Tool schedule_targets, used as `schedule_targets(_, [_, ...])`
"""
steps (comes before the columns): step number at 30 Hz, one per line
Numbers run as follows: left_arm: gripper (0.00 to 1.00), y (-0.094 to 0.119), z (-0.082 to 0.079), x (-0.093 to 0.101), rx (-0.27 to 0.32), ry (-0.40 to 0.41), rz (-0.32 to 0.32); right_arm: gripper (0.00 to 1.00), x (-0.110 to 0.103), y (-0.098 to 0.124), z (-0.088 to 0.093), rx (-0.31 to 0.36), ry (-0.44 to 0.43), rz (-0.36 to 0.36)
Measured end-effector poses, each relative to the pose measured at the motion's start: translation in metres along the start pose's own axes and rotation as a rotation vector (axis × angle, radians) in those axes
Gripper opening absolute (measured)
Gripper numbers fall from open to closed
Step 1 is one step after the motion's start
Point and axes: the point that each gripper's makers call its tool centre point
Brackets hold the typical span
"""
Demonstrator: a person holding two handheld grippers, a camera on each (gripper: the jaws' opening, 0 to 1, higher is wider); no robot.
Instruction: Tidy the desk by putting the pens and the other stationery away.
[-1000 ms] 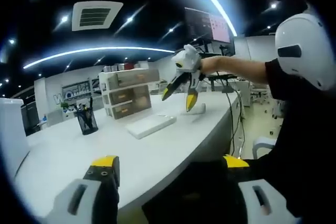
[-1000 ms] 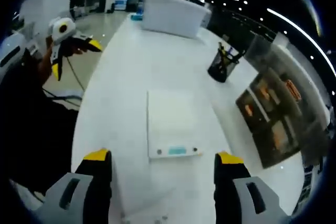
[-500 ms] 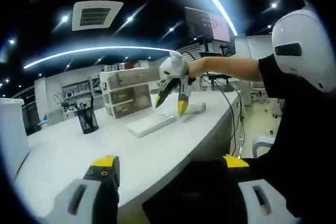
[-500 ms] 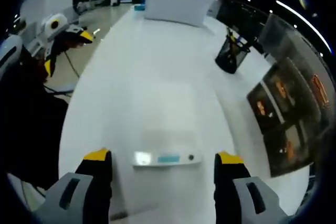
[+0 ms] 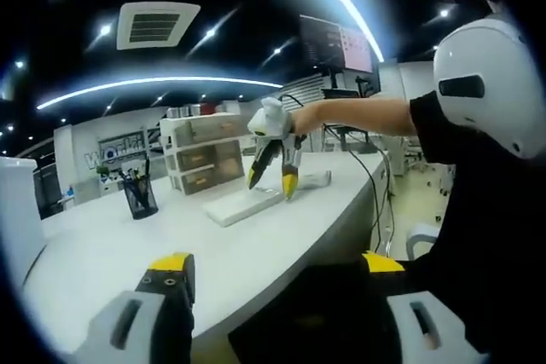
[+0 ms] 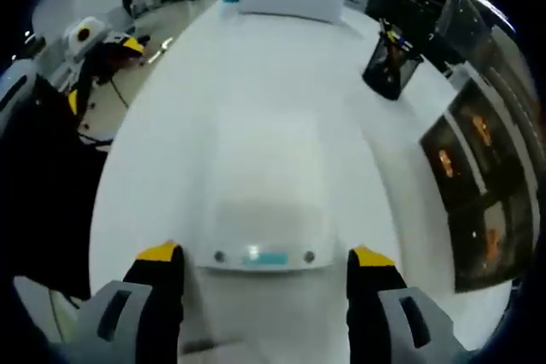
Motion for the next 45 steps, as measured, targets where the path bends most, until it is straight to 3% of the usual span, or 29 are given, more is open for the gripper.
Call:
schedule_targets(15, [0.77, -0.002, -0.001, -0.001, -0.007, -0.002, 0.0, 0.64, 0.0, -0.004, 0.001, -0.029, -0.027, -0.056])
schedule_targets(24, [0.77, -0.005, -0.005, 0.002, 0.004, 0.0, 0.007, 0.62, -0.001, -0.004, 0.001, -0.016, -0.023, -0.056])
schedule_targets(45, [0.77, -0.019, -0.02, -0.003, -0.012, -0.083, -0.053, 0.61, -0.009, 0.013, -0.009, -0.075, -0.093, -0.023])
Point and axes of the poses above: the point that each gripper's makers call its tool centre point, and the gripper's own axes: y roughly backward along the fingers, x roughly to its right, z roughly out of its underside, and after that the axes turned 3 degrees about z, right-handed
